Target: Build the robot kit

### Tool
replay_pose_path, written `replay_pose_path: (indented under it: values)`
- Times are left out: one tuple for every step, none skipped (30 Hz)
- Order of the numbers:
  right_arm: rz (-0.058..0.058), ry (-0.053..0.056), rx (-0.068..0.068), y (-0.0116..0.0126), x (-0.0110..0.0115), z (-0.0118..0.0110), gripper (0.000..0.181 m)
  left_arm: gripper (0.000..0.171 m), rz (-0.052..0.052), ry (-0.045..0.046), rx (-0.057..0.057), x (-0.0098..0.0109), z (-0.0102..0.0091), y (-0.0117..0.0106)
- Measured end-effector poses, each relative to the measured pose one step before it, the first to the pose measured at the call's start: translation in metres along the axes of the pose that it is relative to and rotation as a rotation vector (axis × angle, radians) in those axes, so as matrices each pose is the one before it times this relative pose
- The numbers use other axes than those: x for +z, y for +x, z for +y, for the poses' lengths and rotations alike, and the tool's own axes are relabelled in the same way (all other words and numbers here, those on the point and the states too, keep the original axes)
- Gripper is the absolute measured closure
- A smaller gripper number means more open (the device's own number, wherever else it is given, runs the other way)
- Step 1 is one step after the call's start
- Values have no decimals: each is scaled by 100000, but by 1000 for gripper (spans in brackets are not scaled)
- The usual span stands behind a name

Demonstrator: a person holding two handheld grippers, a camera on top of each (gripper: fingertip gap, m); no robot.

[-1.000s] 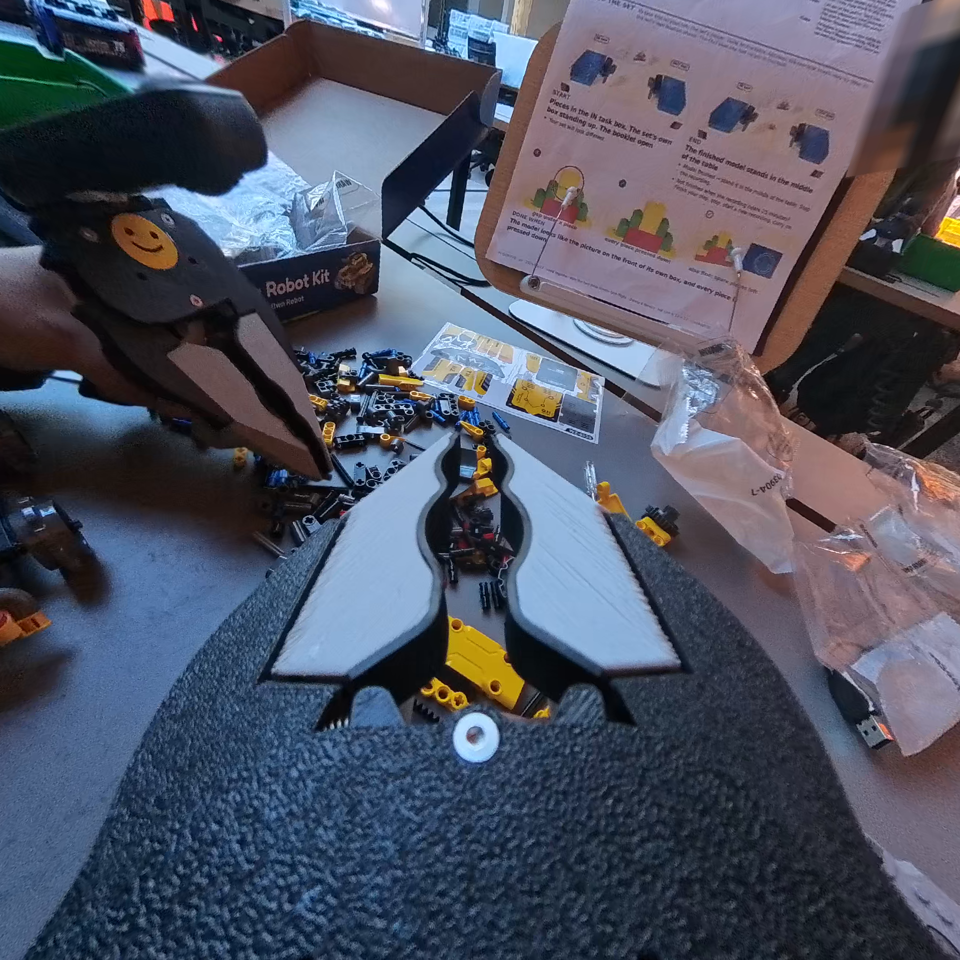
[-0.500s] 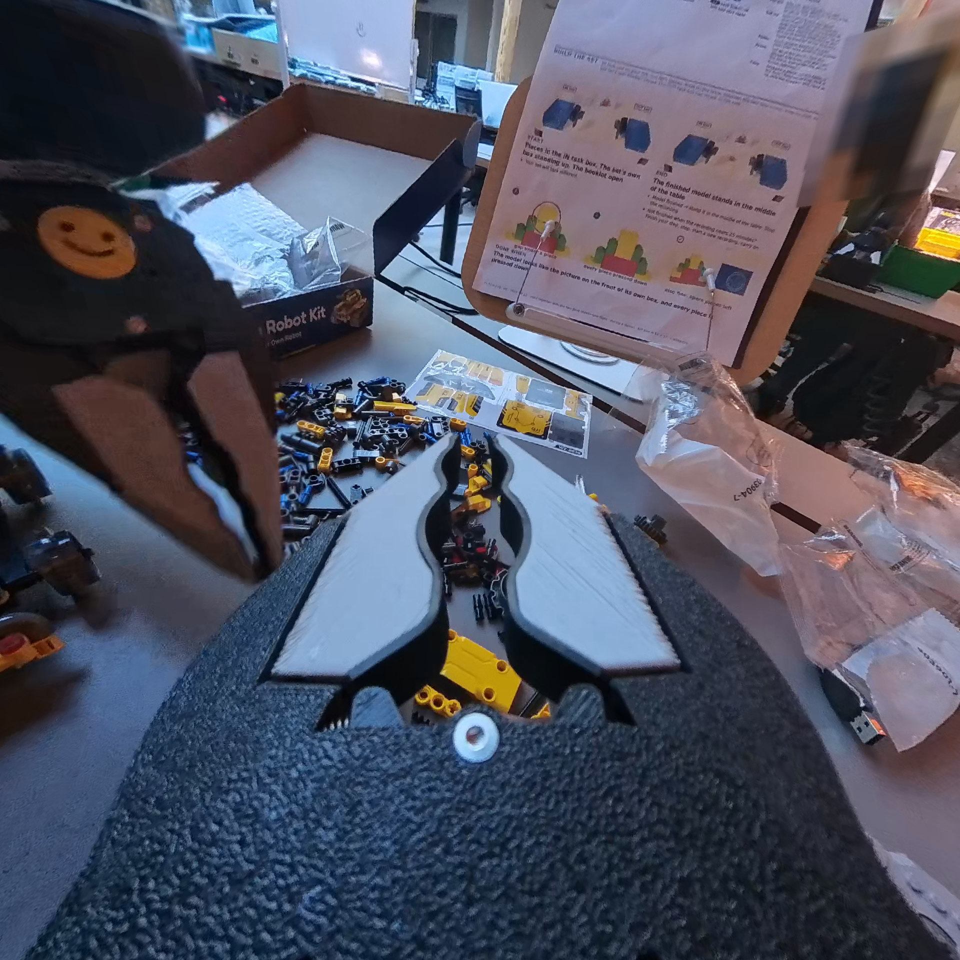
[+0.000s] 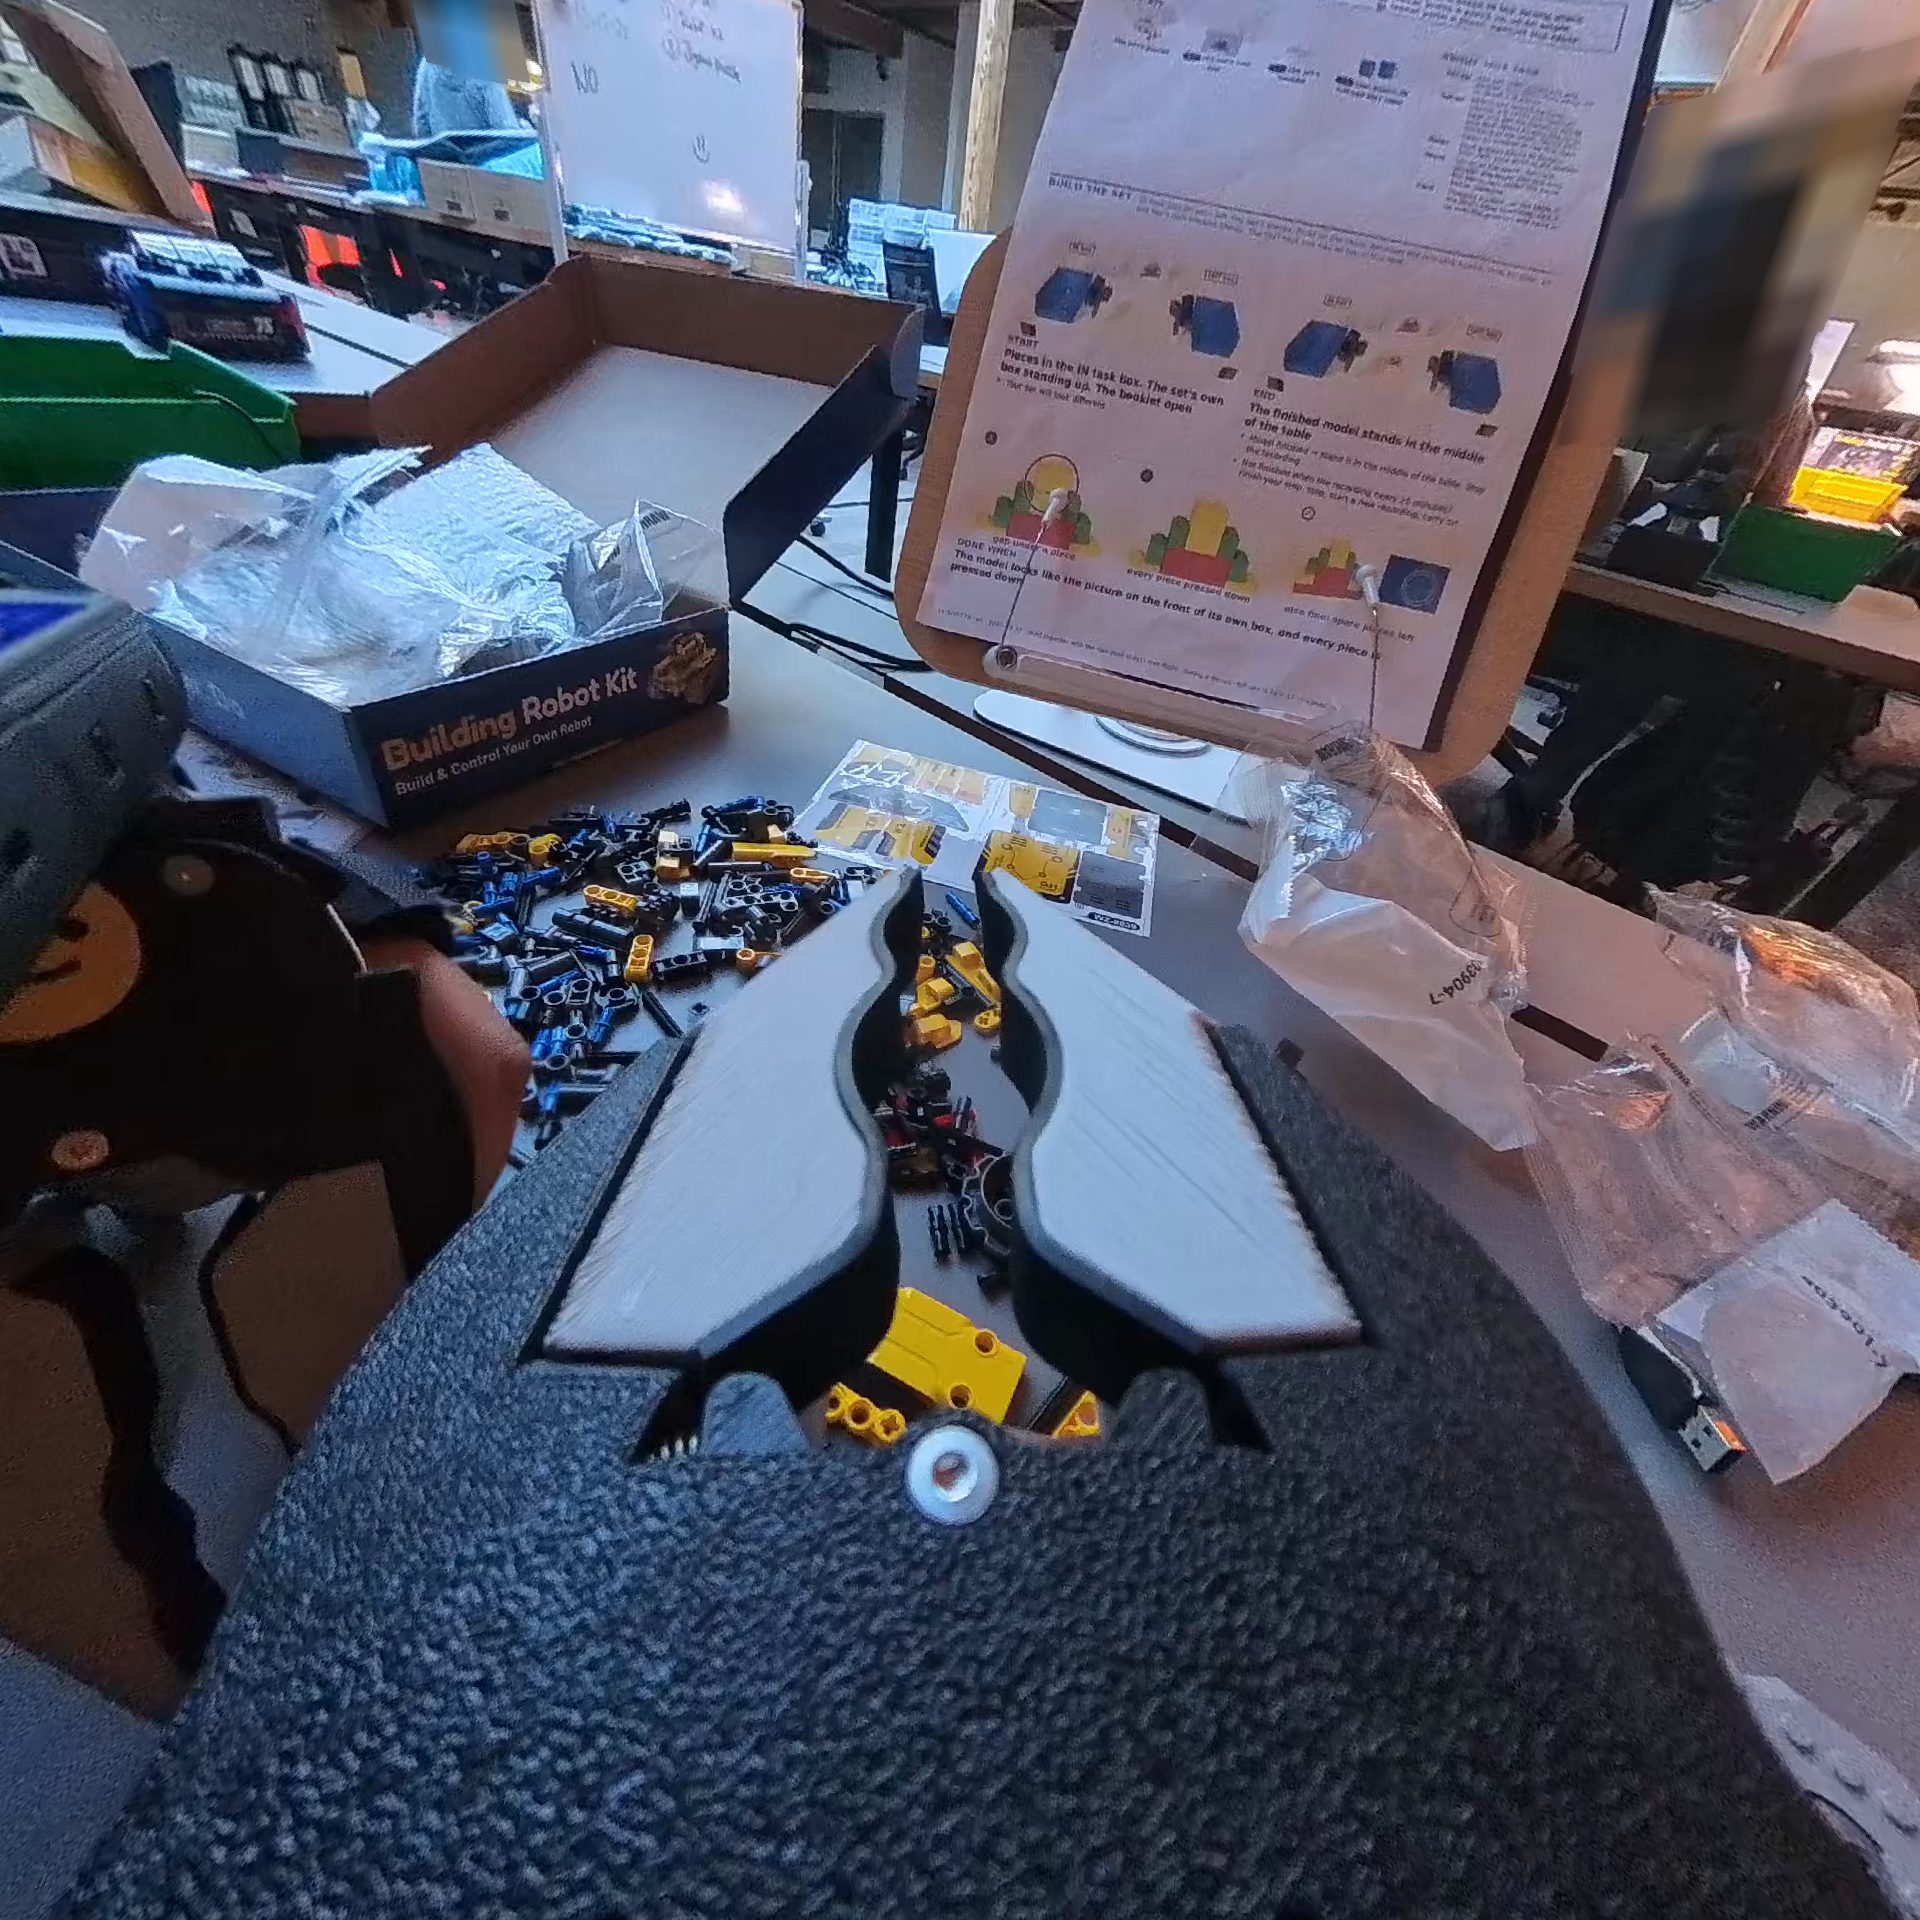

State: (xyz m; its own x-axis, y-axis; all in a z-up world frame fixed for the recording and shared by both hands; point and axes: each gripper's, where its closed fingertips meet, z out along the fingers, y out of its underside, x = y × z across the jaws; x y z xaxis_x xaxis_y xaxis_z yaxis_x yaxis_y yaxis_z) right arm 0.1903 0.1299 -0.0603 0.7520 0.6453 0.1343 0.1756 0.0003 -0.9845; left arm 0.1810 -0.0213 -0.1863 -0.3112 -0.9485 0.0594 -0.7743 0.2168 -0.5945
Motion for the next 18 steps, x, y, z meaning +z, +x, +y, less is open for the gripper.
replay_pose_path:
  values:
    - [-44, 148, 59, -13, -14, -39, 171, 157, -104, 1546, -191, -391, 21, 37]
    - [-20, 16, 81, 7, 1, -10, 171, 158, -204, 2155, -453, -437, -50, -8]
    - [-43, -86, 111, -10, 17, 20, 171, 158, 109, 2054, -707, -444, 3, -2]
    - [-42, -87, 63, -6, 17, 20, 171, 157, 6, 1222, -1009, -408, 123, -71]
    - [62, -79, -55, 9, 24, 17, 171, 157, -891, 654, -1089, -371, 192, -225]
    - [147, -134, -97, 16, 13, 35, 171, 157, -1415, 7, -1348, -326, 248, -293]
    - [86, -151, -78, 14, 19, 27, 171, 157, -1066, -1012, -1144, -336, 372, -198]
    - [91, -168, -78, 20, 26, 39, 171, 157, -1097, -1032, -746, -402, 395, -95]
    - [137, -176, -68, 28, 10, 33, 171, 156, -1546, 185, -562, -514, 295, -55]
    - [79, -91, 4, 37, -3, 26, 171, 156, -1769, 1685, -654, -643, 147, -39]
    - [-50, -33, 155, 18, -6, 10, 171, 154, -2416, 2537, -1708, -733, 91, -185]
    - [-167, 7, 282, 1, -11, -4, 171, 152, -4306, 2498, -3764, -792, 122, -613]
    - [-293, 30, 353, -29, -3, -9, 171, 153, -6726, 2135, -5813, -809, 158, -1172]
    - [-457, 8, 340, -80, 7, -11, 171, 155, -7911, 1803, -6323, -765, 193, -1498]
    - [-613, -46, 229, -132, 35, -12, 171, 155, -9093, 1458, -5828, -712, 220, -1758]
    - [-724, -226, 6, -200, 68, 19, 171, 156, -10860, 1290, -5589, -634, 210, -2086]
    - [-700, -582, -309, -226, 117, 104, 171, 159, -10067, 979, -5771, -497, 229, -2052]
    - [-583, -1021, -587, -248, 167, 196, 171, 160, -7021, 1373, -5483, -351, 147, -1677]
